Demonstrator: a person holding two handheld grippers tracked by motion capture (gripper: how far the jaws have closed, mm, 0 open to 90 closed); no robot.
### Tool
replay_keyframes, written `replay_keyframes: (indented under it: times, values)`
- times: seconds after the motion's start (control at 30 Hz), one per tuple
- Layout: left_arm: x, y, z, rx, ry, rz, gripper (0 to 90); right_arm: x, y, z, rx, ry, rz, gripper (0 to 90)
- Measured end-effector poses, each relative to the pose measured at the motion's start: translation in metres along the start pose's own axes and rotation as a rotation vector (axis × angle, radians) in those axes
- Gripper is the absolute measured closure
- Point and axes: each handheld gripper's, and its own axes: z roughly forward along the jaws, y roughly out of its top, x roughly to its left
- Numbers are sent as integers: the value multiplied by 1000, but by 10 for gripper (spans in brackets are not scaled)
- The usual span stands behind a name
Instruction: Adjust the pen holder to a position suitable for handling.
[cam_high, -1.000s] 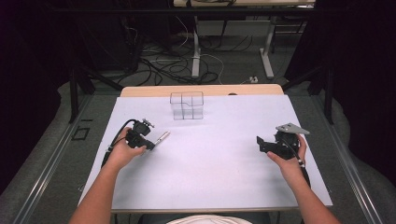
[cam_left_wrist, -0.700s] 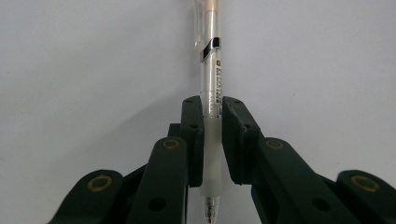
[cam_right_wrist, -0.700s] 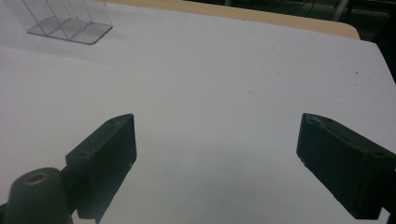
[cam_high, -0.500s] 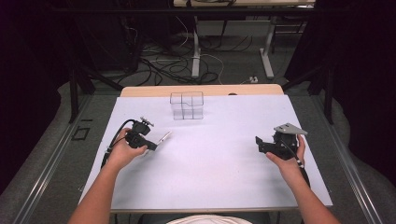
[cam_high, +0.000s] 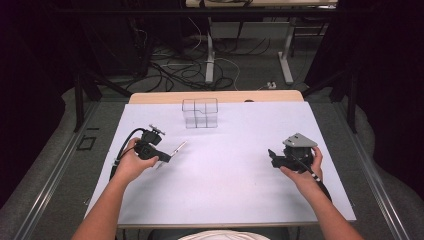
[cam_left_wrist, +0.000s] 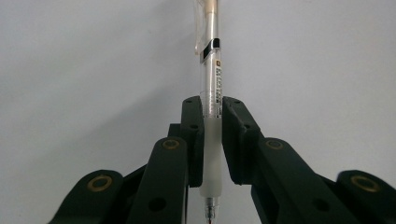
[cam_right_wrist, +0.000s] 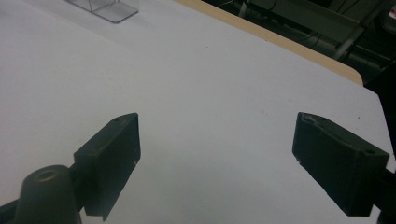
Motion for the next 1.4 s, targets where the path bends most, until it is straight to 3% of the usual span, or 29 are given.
replay_keyframes:
  times: [0.27, 0.43, 0.77, 1.13, 1.27, 1.4]
  values:
    - [-11, 2, -3, -10, -36, 2, 795, 10, 5, -1, 2, 24, -109, 168]
    - [-16, 4, -3, -13, -49, 9, 794, 15, 8, -1, -13, 36, -143, 168]
    - [-32, 8, -4, -15, -78, 30, 794, 40, 15, -3, 2, 42, -327, 223]
    - [-46, 11, -2, 0, -101, 63, 795, 60, 19, -1, -4, 121, -450, 305]
    - [-48, 12, -1, 1, -110, 55, 795, 69, 23, -1, -22, 151, -495, 320]
    - [-48, 12, -2, 4, -123, 59, 795, 76, 28, -1, -32, 144, -540, 327]
